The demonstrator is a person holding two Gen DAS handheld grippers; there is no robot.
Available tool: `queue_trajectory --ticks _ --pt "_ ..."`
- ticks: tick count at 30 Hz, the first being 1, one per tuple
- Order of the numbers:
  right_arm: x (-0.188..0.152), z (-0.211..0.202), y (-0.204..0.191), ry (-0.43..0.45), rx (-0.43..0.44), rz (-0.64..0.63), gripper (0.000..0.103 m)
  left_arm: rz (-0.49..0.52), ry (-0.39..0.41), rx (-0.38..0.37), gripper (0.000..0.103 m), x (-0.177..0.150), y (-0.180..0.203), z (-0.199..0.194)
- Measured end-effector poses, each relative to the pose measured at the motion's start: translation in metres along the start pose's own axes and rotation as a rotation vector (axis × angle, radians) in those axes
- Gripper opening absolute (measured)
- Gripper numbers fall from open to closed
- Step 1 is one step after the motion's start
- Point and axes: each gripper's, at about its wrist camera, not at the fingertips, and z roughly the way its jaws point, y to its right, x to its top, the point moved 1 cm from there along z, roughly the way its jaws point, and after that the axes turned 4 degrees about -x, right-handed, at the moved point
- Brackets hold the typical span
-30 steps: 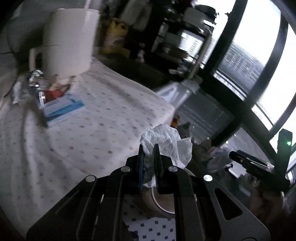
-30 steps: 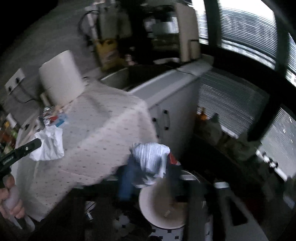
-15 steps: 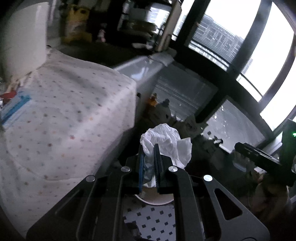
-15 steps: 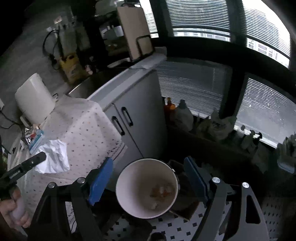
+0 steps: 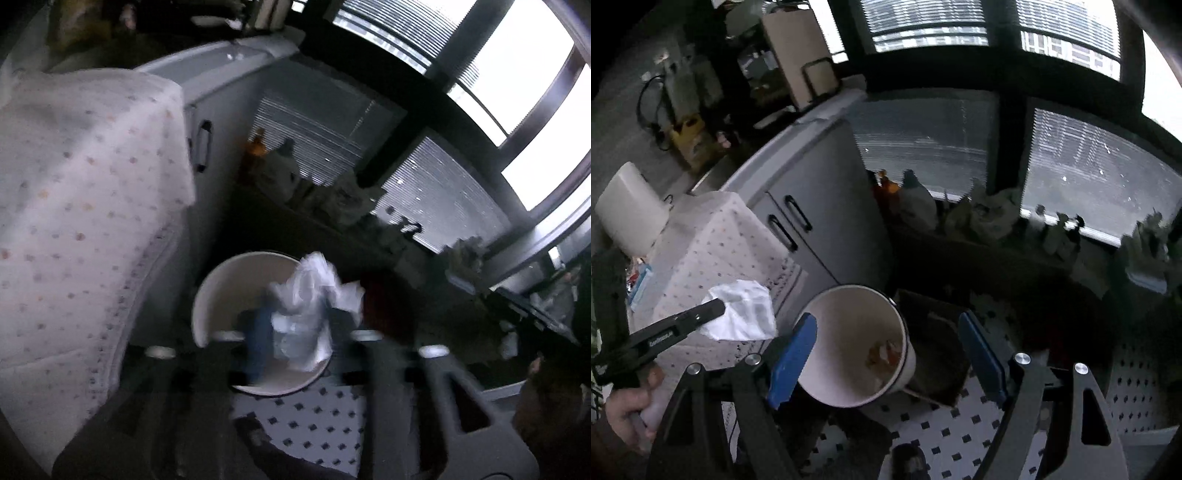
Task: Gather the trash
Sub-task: 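Open the left gripper to drop the tissue into the bin, then move both grippers back over the counter toward the foil wrappers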
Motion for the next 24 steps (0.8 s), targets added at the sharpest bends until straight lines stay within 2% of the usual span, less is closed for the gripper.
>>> queue_trajectory --ticks 1,2,4,8,10,16,24 --pt "-0.002 -0.002 0.001 -0.001 -0.005 0.000 0.078 -0.004 0.017 0.004 0.071 0.001 0.000 -0.001" --pt "-0.005 -0.004 0.002 0.000 -0.011 0.000 0.078 -0.010 0.048 -0.001 0.082 0.003 0.000 -0.005" --pt "-0.006 -0.007 0.004 0.003 -0.016 0.003 0.082 -0.015 0.075 -0.006 0.090 0.007 -0.002 -0.012" --pt "-0.002 -0.012 0.001 0.024 -0.019 0.006 0.089 -0.033 0.118 0.002 0.095 0.013 -0.006 -0.031" --pt "0.001 -0.015 -0.005 0.051 -0.024 0.002 0.096 -0.037 0.175 0.022 0.096 0.013 -0.009 -0.051" --pt "0.017 -0.017 -0.038 0.082 0.012 -0.043 0.095 -0.088 0.270 0.075 0.097 0.007 -0.026 -0.098" --pt "0.029 -0.022 -0.102 0.102 0.116 -0.168 0.095 -0.149 0.394 0.188 0.097 -0.011 -0.049 -0.167"
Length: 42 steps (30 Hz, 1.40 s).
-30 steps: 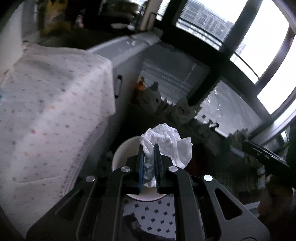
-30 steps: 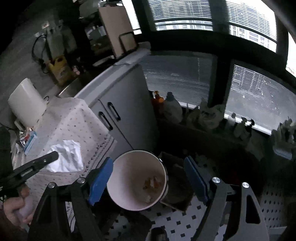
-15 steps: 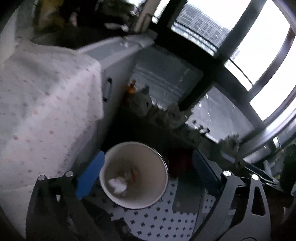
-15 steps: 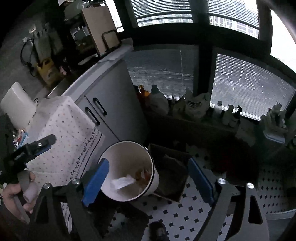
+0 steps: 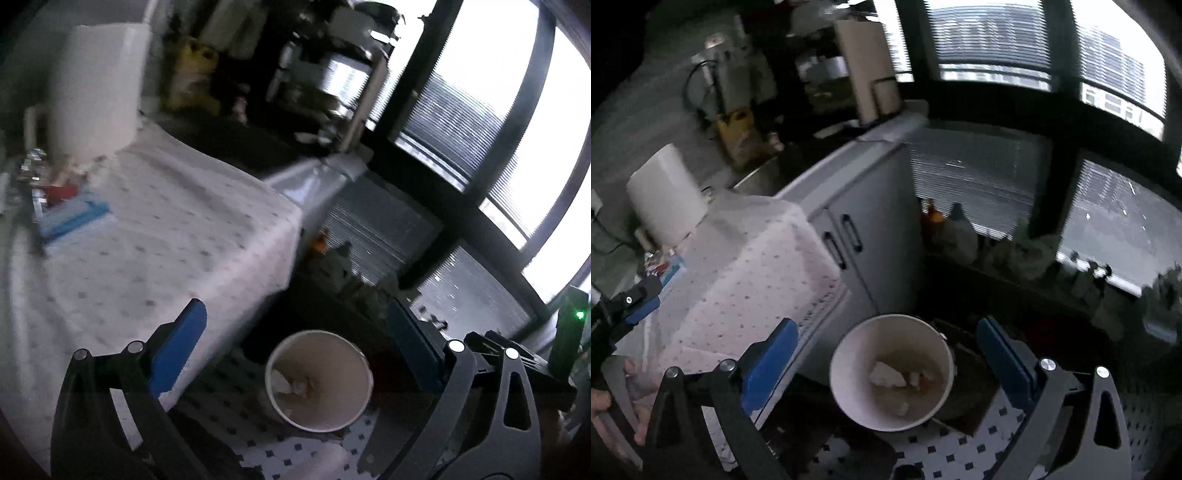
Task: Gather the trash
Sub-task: 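Move both grippers back over the counter toward the foil wrappers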
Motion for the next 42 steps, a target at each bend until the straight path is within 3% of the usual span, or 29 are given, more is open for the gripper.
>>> queue_trajectory --ticks 10,22,30,42 --pt "0.019 0.010 -0.087 0.011 0.146 -0.181 0.095 -0.064 0.112 0.124 0.097 0.006 -0.044 -0.065" --pt "0.048 0.028 -0.186 0.018 0.323 -0.312 0.095 -0.210 0.228 0.343 0.097 0.021 -0.121 -0.127" --pt "0.072 0.058 -0.249 0.015 0.398 -0.338 0.095 -0.279 0.252 0.430 0.097 0.039 -0.178 -0.137" --pt "0.109 0.112 -0.349 -0.033 0.487 -0.414 0.095 -0.383 0.267 0.477 0.095 0.074 -0.267 -0.127"
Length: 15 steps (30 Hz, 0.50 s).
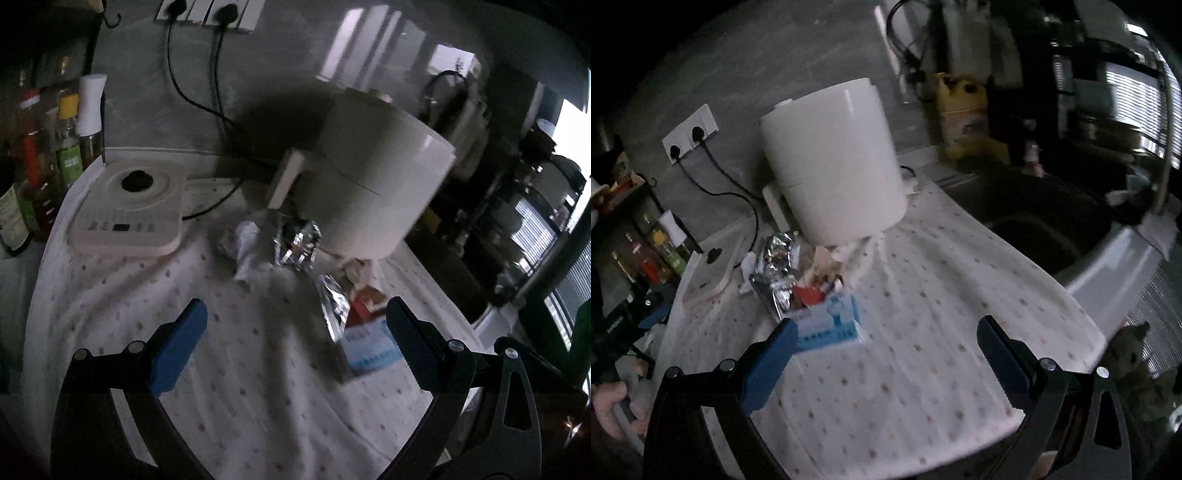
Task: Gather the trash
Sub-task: 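Move both grippers back over the counter toward the foil wrappers, then grasp a white tissue with the left gripper while the right gripper grasps brown paper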
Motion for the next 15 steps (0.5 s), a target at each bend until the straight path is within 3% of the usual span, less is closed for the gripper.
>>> queue_trajectory --ticks 12,15 --pt "0.036 0.068 -0.046 -0.041 0.060 -0.038 0.087 -0.023 -0.053 0.007 0.066 0.040 -0.043 0.065" --pt "0.043 0.078 -0.057 -0.059 0.062 -0.050 0.083 -0.034 -0.097 -0.003 0.047 0.045 -0.051 0.082"
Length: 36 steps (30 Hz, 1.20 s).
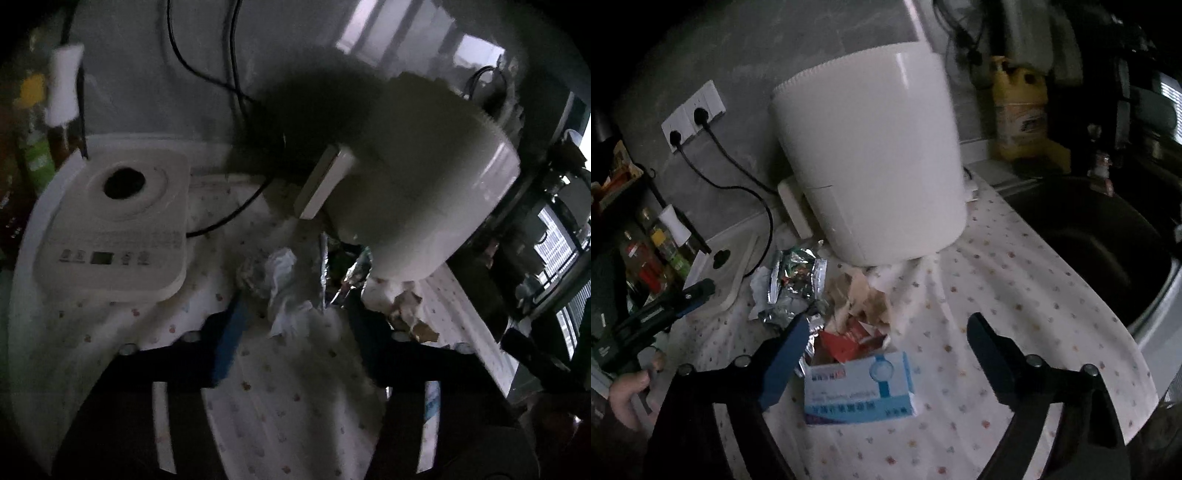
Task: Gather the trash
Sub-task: 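Grasp a white tissue with the left gripper while the right gripper grasps brown paper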
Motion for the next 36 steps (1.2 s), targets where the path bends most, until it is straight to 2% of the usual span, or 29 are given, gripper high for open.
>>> queue_trajectory --ticks 2,4,10,16,17,18,19,26,29,30,31,32,34,36 --pt "0.006 0.004 -0.006 -0.005 -0.003 0.002 0.083 -0.014 -0.041 -0.016 0.031 0.000 -0.007 0.015" --pt "0.009 0.009 -0.010 -0.019 -0.007 -0.001 0.083 -0.031 -0.075 -0.023 0.025 0.000 -0.014 0.028" --pt "0.019 0.037 -0.026 -0.086 -0.016 -0.049 0.080 -0.073 -0.120 -0.036 0.025 -0.004 -0.025 0.056" --pt "0.025 0.063 -0.038 -0.099 -0.005 -0.076 0.078 -0.076 -0.166 -0.031 0.024 -0.014 -0.030 0.075" --pt "0.026 0.068 -0.039 -0.103 0.000 -0.073 0.078 -0.070 -0.170 -0.026 0.012 -0.016 -0.030 0.076" --pt "0.027 0.072 -0.040 -0.106 0.002 -0.072 0.077 -0.063 -0.177 -0.020 0.005 -0.017 -0.029 0.076" --pt "0.028 0.077 -0.041 -0.112 0.004 -0.073 0.076 -0.055 -0.181 -0.017 0.003 -0.018 -0.029 0.074" --pt "0.031 0.104 -0.052 -0.147 0.006 -0.088 0.065 -0.050 -0.118 -0.045 0.003 -0.013 -0.034 0.040" --pt "0.028 0.116 -0.056 -0.176 0.006 -0.098 0.056 -0.048 -0.089 -0.048 0.003 -0.011 -0.035 0.027" --pt "0.027 0.118 -0.057 -0.185 0.008 -0.101 0.044 -0.046 -0.081 -0.048 0.003 -0.011 -0.034 0.023" --pt "0.027 0.120 -0.058 -0.196 0.014 -0.105 0.025 -0.042 -0.073 -0.047 0.003 -0.011 -0.034 0.020" --pt "0.026 0.122 -0.057 -0.212 0.026 -0.103 0.014 -0.037 -0.064 -0.044 0.003 -0.010 -0.033 0.016" --pt "0.029 0.117 -0.056 -0.198 0.034 -0.092 0.005 -0.032 -0.051 -0.036 0.003 -0.010 -0.032 0.010" --pt "0.032 0.105 -0.055 -0.163 0.042 -0.092 0.005 -0.031 -0.033 -0.024 0.003 -0.009 -0.031 0.003"
